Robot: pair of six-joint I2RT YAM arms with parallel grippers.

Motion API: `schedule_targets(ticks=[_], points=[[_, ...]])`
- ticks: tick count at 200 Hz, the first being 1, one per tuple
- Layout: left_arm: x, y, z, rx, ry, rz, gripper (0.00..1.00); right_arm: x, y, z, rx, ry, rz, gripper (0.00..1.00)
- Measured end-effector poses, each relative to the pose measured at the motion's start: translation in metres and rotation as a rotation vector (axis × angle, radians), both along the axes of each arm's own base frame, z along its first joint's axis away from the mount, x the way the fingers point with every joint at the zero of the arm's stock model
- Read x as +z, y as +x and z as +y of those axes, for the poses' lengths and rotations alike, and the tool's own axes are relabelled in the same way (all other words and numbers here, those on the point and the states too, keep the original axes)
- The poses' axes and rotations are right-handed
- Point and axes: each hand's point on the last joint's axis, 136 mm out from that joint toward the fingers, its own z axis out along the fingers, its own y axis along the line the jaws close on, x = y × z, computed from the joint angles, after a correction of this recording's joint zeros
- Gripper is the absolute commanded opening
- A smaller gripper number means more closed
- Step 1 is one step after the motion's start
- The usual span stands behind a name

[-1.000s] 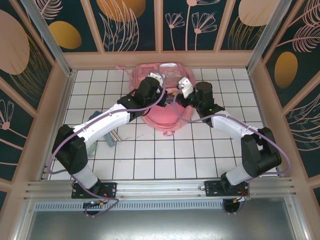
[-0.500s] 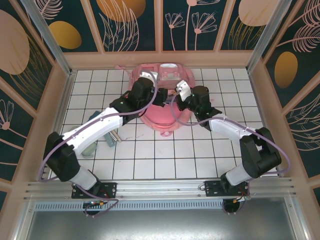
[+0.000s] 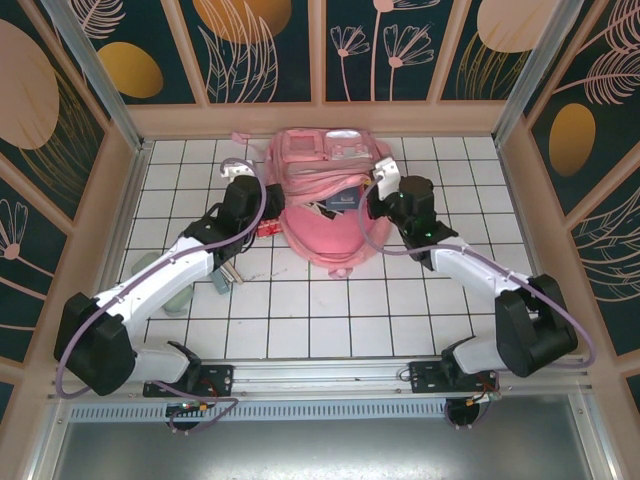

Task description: Pack books, pencil case, and school supplies into a backpack

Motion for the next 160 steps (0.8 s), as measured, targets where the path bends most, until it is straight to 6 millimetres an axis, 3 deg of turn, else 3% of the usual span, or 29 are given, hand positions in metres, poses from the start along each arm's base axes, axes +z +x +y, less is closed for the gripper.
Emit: schedule_targets(ticks=[39, 92, 121, 160], points=[[-0.066, 0.018, 0.04, 0.129, -0.03, 0.142, 0.52, 0.01, -0.004, -0.007, -0.031, 0.024, -0.015, 0.0], [-0.154, 0.033, 0.05, 0.174, -0.065, 0.332, 0.46, 0.009, -0.005, -0.009, -0.041, 0.031, -0.01, 0.0], [-0.18, 0.038, 0.047, 0.162, -0.114, 0.381, 0.53, 0.009, -0.004, -0.009, -0.043, 0.036, -0.008, 0.0], [-0.198, 0.041, 0.04, 0.132, -0.131, 0.41, 0.5, 0.009, -0.004, -0.01, -0.045, 0.038, -0.007, 0.0]])
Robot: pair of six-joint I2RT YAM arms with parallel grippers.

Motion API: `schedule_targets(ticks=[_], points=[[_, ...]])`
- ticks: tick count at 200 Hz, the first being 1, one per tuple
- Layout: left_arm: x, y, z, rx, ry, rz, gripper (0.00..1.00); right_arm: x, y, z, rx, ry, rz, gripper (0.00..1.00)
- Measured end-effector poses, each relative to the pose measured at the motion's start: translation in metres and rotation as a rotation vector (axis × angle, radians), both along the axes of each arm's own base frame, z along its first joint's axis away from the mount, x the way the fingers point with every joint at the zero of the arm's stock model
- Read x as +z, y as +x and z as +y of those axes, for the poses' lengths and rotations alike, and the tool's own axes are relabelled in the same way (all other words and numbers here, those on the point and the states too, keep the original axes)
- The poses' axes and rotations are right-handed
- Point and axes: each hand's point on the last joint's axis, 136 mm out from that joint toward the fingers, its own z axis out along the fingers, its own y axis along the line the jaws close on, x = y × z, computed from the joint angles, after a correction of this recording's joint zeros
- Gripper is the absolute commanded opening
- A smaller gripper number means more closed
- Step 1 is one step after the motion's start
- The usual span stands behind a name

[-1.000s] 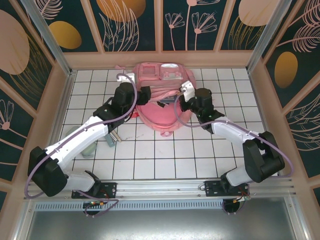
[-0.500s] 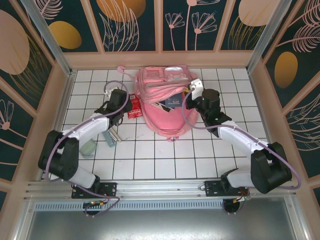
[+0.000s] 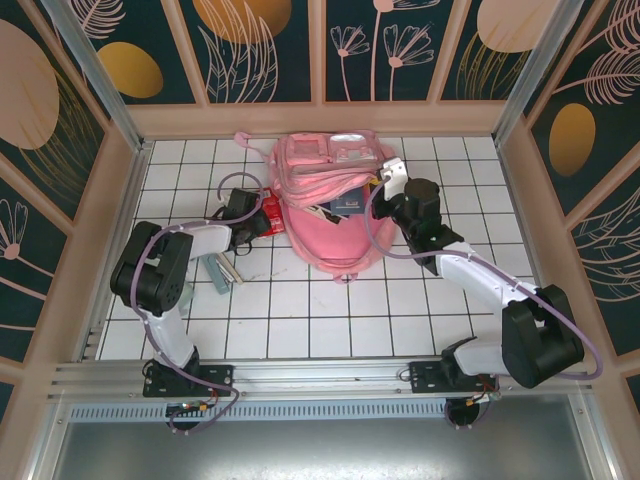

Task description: Pack books, pencil case, and school supplies into a backpack

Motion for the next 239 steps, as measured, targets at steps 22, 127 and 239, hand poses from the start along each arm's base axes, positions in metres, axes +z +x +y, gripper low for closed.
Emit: schedule_targets(ticks=[22, 127, 239], points=[[0.0, 0.009, -0.005, -0.012, -0.021, -0.019, 0.47, 0.0, 0.0, 0.0, 0.0, 0.0, 0.0, 0.0], [0.009, 0.015, -0.047, -0.126, -0.32, -0.133, 0.35, 0.001, 0.001, -0.002, -0.006, 0.011, -0.004, 0.0], [0.016, 0.01, -0.068, -0.189, -0.511, -0.183, 0.34, 0.001, 0.001, -0.002, -0.011, 0.028, 0.0, 0.0]])
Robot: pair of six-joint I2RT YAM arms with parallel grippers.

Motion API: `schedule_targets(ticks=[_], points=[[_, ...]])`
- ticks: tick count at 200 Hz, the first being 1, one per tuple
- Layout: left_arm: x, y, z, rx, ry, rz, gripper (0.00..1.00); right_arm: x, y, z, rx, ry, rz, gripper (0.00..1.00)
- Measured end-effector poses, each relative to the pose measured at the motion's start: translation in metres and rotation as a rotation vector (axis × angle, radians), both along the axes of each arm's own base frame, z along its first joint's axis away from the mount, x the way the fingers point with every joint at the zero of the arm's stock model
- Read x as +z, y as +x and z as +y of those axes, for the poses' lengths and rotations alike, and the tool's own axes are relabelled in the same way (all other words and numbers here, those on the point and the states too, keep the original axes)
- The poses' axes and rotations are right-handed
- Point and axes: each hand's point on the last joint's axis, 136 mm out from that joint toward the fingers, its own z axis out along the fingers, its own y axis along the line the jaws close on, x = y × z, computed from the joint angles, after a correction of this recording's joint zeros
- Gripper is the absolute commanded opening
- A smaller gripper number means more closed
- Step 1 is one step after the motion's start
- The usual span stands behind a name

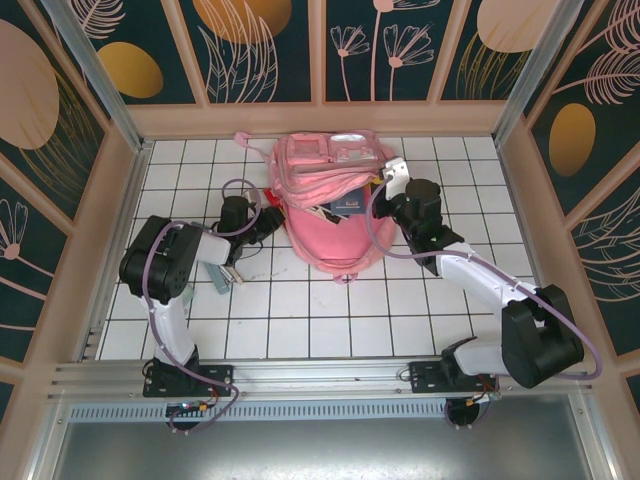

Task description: Pack books, pencil case, and school supplies into a backpack

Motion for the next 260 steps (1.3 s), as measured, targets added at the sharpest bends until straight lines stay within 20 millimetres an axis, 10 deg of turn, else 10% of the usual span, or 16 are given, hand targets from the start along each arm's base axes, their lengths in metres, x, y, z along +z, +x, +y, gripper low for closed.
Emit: schedule_targets(ticks=[54, 69, 127, 260], points=[[-0.009, 0.017, 0.004, 0.051, 0.025, 0.004, 0.18, -0.001, 0.0, 0.0, 0.001, 0.001, 0.002, 0.0], [-0.009, 0.021, 0.005, 0.067, 0.022, 0.005, 0.0, -0.001, 0.001, 0.0, 0.004, 0.002, 0.003, 0.0], [-0.009, 0.019, 0.017, 0.121, 0.051, 0.002, 0.0, 0.0, 0.001, 0.0, 0.004, 0.005, 0.001, 0.0], [0.124, -0.054, 0.063, 0.231, 0.056, -0.196, 0.0, 0.0, 0.001, 0.0, 0.003, 0.017, 0.006, 0.0]])
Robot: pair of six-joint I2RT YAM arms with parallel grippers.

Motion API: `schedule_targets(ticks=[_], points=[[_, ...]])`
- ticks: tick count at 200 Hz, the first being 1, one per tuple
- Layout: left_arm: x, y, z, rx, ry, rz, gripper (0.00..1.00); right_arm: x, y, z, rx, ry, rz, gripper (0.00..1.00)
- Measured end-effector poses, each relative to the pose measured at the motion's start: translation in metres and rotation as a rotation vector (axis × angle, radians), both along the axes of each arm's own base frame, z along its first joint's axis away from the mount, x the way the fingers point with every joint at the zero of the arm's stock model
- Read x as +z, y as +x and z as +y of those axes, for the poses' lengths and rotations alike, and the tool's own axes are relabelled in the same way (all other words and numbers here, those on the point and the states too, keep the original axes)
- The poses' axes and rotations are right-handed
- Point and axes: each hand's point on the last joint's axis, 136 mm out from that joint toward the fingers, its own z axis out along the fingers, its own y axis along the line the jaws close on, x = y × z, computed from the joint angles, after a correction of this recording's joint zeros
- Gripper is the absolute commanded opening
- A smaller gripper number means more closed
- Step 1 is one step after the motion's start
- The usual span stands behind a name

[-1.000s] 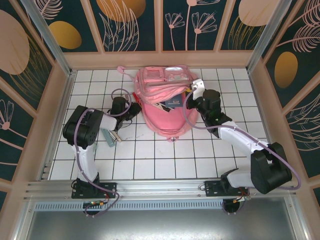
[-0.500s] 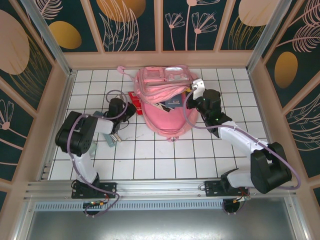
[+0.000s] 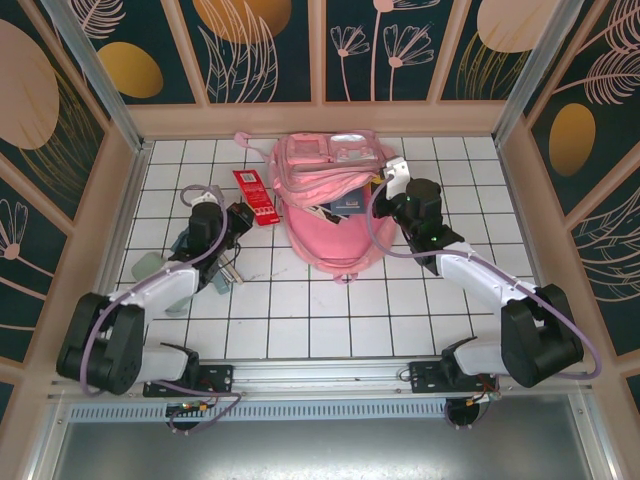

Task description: Pack books, pencil case, and school supplies into a backpack

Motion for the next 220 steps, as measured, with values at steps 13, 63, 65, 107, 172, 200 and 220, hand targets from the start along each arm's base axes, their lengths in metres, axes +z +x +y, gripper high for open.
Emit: schedule_targets(ticks=[13, 63, 65, 107, 172, 200, 220], points=[[0.01, -0.007, -0.001, -0.015, -0.015, -0.011, 0.0, 0.0, 0.0, 0.0, -0.001, 0.004, 0.002, 0.0], [0.043, -0.047, -0.012, -0.111, -0.092, -0.046, 0.0, 0.0, 0.0, 0.001, 0.001, 0.01, 0.005, 0.0], [0.044, -0.048, -0.013, -0.115, -0.094, -0.046, 0.0, 0.0, 0.0, 0.001, 0.001, 0.011, 0.005, 0.0], [0.037, -0.086, -0.041, -0.235, -0.139, 0.014, 0.0, 0.0, 0.0, 0.001, 0.001, 0.011, 0.005, 0.0], [0.011, -0.12, -0.081, -0.32, -0.242, 0.119, 0.0, 0.0, 0.0, 0.001, 0.0, 0.013, 0.007, 0.0], [0.005, -0.126, -0.091, -0.309, -0.296, 0.147, 0.0, 0.0, 0.0, 0.0, 0.0, 0.013, 0.006, 0.0], [-0.003, -0.13, -0.092, -0.281, -0.327, 0.178, 0.0, -0.001, 0.0, 0.001, 0.0, 0.013, 0.007, 0.0]])
